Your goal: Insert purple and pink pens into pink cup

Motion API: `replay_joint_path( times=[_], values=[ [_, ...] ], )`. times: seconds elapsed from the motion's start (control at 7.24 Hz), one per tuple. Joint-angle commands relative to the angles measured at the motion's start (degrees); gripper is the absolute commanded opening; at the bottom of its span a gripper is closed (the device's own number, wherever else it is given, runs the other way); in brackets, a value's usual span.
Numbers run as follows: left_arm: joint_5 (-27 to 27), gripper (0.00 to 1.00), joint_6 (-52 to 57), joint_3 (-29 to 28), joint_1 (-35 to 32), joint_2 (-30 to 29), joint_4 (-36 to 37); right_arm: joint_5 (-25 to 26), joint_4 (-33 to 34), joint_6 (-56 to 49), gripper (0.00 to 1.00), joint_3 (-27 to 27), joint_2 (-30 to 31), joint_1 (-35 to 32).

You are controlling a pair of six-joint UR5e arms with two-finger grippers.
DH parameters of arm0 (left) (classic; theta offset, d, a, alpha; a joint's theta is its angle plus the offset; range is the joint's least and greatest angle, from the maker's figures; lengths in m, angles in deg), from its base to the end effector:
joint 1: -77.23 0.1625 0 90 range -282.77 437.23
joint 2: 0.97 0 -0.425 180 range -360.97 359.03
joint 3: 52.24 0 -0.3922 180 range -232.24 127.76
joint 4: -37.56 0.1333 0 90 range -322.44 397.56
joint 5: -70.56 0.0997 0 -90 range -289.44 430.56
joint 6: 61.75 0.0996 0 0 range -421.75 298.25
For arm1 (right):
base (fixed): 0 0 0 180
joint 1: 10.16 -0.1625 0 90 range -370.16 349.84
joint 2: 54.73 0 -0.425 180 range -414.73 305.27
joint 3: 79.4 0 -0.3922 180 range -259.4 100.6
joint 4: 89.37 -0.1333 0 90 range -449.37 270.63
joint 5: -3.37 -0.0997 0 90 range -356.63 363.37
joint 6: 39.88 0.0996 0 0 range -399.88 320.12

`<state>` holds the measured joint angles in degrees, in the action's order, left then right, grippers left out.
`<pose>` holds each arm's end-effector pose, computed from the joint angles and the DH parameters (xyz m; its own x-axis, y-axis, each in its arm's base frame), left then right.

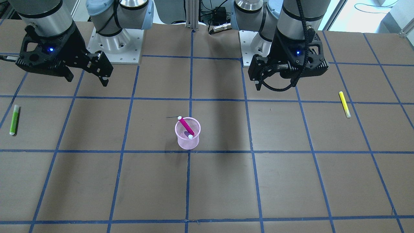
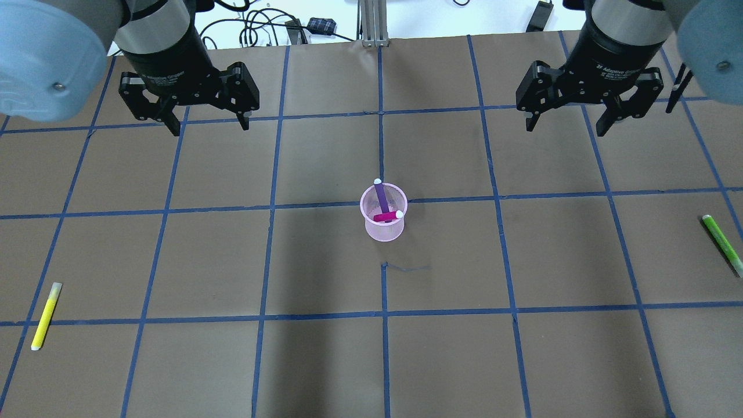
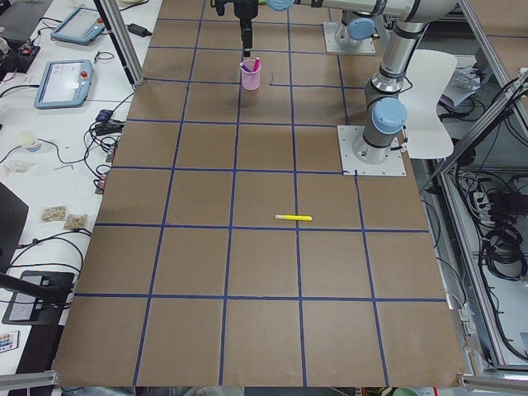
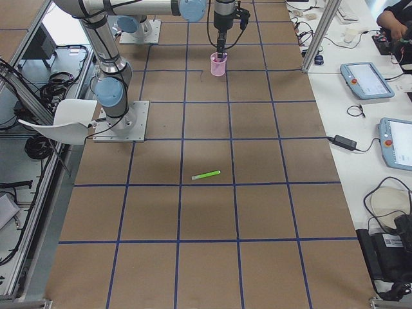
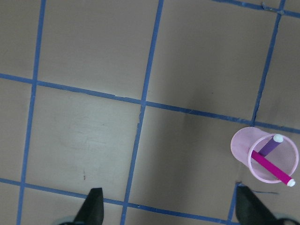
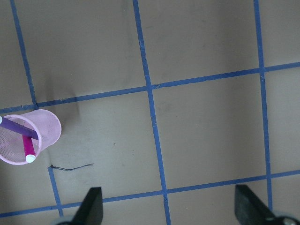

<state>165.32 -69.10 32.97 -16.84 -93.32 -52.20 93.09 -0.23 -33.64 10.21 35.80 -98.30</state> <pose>-0.1612 -0.5033 0.5094 -0.9952 -0.0612 -0.0762 -0.0569 0.9968 -0.0570 0.1179 -0.4921 0.4943 -0.9900 0.1409 -0.0050 0.1409 0.9900 -0.0005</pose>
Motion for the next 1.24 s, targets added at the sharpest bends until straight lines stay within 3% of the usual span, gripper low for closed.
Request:
replay_joint_path(
  times=[0.0, 0.28, 0.69, 0.83, 1.11],
  values=[
    [-4.4, 1.0, 4.6, 0.3, 2.0, -0.1, 4.5, 0.1, 0.0, -0.3, 1.0, -0.1, 0.2, 0.0],
    [-4.1, 1.0, 4.5, -0.7, 2.1, -0.7, 3.5, 0.3, 0.1, -0.4, 1.0, 0.1, 0.2, 0.0],
    [-3.9, 1.0, 4.4, -3.3, 2.7, -1.1, -4.6, -0.2, 0.2, 0.1, 1.0, 0.1, 0.2, 0.0],
    [-1.3, 1.0, 4.4, -3.1, 2.1, -0.9, -6.2, -0.4, 0.2, 0.2, 1.0, 0.1, 0.3, 0.0],
    [-0.8, 1.0, 4.7, -2.2, 1.8, -1.2, -1.2, 0.2, 0.2, 0.2, 1.0, 0.1, 0.2, 0.0]
  ],
)
